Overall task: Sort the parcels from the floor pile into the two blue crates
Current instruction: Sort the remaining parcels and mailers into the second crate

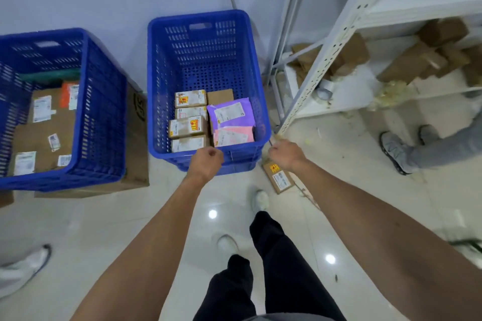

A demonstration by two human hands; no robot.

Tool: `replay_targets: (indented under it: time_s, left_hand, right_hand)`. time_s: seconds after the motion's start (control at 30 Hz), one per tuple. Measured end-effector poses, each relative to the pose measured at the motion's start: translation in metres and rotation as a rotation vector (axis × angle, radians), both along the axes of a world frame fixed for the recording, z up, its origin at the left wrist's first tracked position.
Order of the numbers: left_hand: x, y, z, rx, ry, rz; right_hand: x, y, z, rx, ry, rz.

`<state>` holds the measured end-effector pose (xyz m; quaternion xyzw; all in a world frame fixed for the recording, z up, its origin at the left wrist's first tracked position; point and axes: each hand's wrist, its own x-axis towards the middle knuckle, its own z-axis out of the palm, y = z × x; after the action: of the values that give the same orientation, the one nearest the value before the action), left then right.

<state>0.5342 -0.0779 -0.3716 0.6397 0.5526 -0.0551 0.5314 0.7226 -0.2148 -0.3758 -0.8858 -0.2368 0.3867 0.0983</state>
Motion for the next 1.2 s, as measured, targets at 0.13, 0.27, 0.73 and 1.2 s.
replay_targets:
  time_s: [0.13,0.27,0.73,1.2]
  left_hand:
    - [0.007,-0.049,0.0,-0.052,-0.01,-0.031]
    - [0.024,-0.084,-0.049,-0.14,-0.016,-0.061]
    - [0.168,-0.129,-0.431,0.04,0.214,-0.564]
    - [0.245,-0.099,-0.652,0.296,0.317,-0.786]
  right_hand:
    - [0.006,-0.05,-0.017,-0.054,0.005,-0.03]
    - [0.027,-0.095,-0.064,-0.143,0.059,-0.081]
    - [0.09,-0.199,-0.467,-0.233,0.349,-0.391]
    - [0.093,-0.149,-0.658,0.037,0.674,-1.004]
